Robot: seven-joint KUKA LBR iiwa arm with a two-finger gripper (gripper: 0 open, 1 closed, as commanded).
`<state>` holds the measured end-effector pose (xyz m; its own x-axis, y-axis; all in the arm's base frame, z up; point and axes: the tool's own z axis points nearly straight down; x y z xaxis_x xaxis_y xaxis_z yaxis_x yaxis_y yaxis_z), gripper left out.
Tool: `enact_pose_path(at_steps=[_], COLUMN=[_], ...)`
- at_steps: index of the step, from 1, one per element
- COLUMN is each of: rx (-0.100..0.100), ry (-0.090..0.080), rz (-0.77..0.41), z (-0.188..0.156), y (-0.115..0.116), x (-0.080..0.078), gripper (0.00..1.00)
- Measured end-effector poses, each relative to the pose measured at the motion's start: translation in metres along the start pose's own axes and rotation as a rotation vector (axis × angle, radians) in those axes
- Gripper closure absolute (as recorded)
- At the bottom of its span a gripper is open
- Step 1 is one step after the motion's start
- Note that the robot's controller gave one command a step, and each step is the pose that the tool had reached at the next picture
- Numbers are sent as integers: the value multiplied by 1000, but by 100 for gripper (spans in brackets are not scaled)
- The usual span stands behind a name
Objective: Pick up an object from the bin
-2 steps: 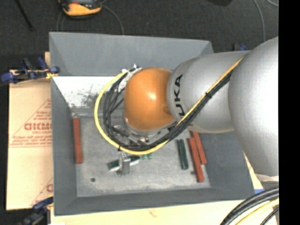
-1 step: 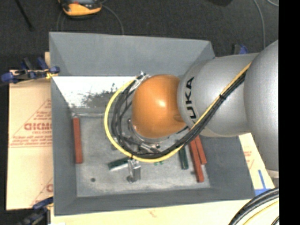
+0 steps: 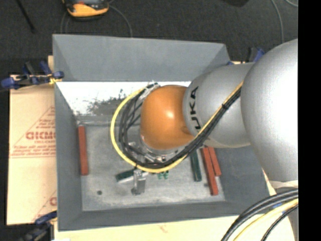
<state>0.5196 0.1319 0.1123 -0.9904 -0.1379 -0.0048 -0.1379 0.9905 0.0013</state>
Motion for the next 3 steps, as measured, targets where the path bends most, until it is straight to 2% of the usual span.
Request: enact_pose_path(at_steps=[1,2,3], rx=[0,0,1], ry=[2,3,0], rz=[-146,-146,-174], z=[41,41,-97], y=[-19,-18,3], x=[-16,-16,-19], gripper=[100,100,100])
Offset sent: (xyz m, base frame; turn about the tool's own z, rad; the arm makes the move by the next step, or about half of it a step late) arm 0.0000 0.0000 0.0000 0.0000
